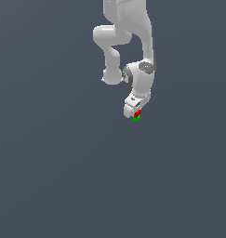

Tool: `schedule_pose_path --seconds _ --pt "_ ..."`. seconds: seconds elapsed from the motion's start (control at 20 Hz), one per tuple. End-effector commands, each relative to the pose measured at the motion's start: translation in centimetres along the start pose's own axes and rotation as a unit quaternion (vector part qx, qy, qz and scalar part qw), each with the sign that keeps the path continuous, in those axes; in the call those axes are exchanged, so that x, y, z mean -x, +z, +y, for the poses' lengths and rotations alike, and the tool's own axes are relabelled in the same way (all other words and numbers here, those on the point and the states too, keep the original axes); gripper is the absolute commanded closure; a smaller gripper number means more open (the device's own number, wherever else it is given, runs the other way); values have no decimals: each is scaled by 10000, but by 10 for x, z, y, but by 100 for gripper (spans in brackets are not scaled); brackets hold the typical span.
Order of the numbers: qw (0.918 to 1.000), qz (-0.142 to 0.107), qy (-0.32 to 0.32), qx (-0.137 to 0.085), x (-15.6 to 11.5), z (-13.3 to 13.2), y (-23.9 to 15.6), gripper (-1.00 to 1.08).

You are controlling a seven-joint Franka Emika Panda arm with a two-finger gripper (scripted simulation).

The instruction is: Stack the red cube on top of the green cube.

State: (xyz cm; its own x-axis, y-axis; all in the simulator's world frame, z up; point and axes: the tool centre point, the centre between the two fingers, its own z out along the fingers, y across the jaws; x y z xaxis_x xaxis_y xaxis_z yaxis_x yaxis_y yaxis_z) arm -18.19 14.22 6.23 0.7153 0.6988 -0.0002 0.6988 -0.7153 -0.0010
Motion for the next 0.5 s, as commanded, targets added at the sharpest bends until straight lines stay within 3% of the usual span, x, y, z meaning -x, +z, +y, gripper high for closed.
schedule_pose_path --seconds 0.0,0.3,0.35,0.45 --pt "10000 3 7 3 -3 -5 1 108" --pt "10000 1 7 6 -5 -6 2 108" --pt "10000 1 7 6 -5 -6 2 -92" --pt "10000 1 7 6 -5 -6 2 -92"
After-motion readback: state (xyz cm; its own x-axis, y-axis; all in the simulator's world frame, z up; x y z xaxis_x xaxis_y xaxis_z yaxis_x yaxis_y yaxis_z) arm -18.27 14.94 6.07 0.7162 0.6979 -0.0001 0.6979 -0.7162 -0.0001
